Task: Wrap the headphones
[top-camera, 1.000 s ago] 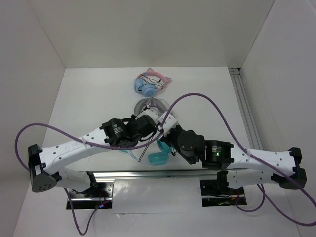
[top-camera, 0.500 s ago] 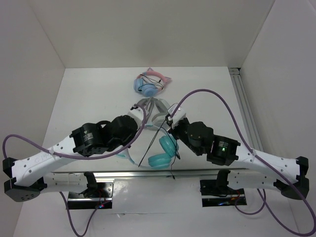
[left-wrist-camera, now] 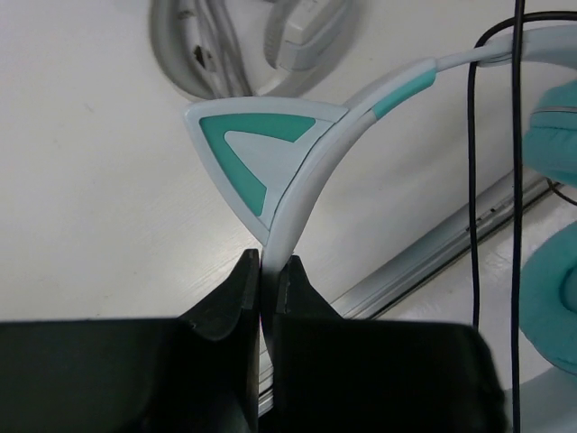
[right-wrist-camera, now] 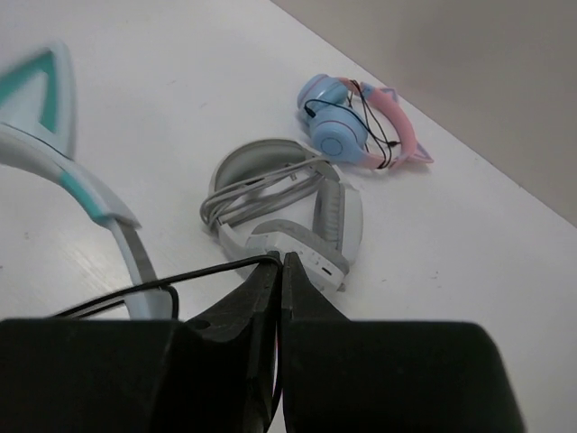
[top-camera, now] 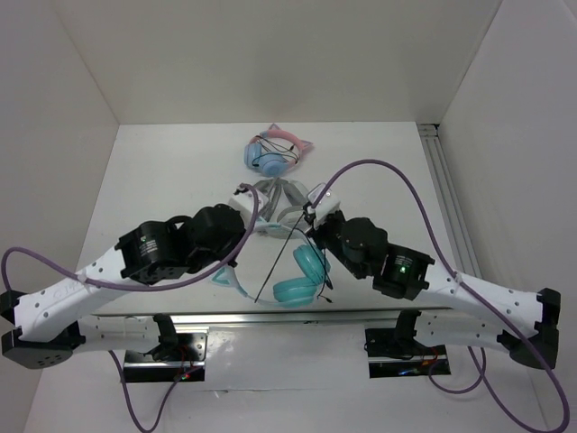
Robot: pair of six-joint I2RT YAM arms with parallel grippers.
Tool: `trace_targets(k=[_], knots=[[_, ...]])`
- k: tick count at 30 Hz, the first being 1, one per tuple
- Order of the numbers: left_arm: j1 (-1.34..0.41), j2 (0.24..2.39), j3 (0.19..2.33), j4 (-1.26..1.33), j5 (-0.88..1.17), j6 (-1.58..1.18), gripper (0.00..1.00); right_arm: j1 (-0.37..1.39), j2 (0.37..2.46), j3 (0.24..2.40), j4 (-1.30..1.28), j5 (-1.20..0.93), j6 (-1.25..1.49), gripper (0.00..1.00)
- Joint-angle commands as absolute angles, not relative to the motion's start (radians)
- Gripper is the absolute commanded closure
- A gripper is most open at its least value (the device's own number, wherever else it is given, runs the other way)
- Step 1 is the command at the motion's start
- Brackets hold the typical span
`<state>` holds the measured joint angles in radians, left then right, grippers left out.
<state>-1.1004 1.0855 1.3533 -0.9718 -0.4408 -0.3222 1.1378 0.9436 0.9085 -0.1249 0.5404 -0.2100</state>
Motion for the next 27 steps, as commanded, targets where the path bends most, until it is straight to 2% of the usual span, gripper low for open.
trace_targets(k=[1,2,5,7,11,20,21,22,25,26,27], knots=[[-1.117,1.069,1.471,-1.176,-0.516,-0.360,1.00,1.020,0.968,0.925,0.009,0.677,-0.209,0.93],[-1.117,1.078,1.509,-1.222,-0.561,-0.374,1.00,0.967,0.997,0.940,-0.012,0.646,-0.186,0.93],[-1.117,1.078,1.522,-1.223,-0.520,-0.327,1.00,0.863,1.055,0.988,-0.044,0.615,-0.132,0.85],[-1.117,1.078,1.522,-1.213,-0.482,-0.316,1.00,0.816,1.103,1.009,-0.054,0.604,-0.111,0.85],[-1.117,1.059,1.513,-1.193,-0.398,-0.298,1.00,0.695,1.112,1.009,-0.028,0.455,-0.066,0.85],[-1.117,1.028,1.525,-1.164,-0.399,-0.307,1.00,0.675,1.083,0.847,0.130,0.150,0.054,0.89],[-1.117,1.038,1.525,-1.164,-0.408,-0.307,1.00,0.675,1.072,0.829,0.147,0.150,0.064,0.83],[-1.117,1.039,1.534,-1.164,-0.408,-0.322,1.00,0.690,1.072,0.813,0.162,0.131,0.074,0.74],[-1.117,1.058,1.558,-1.173,-0.430,-0.334,1.00,0.690,1.029,0.752,0.218,-0.044,0.086,0.64],[-1.117,1.069,1.574,-1.173,-0.443,-0.348,1.00,0.690,1.008,0.729,0.239,-0.076,0.086,0.57],[-1.117,1.081,1.583,-1.183,-0.443,-0.360,1.00,0.690,0.999,0.729,0.239,-0.090,0.086,0.55]])
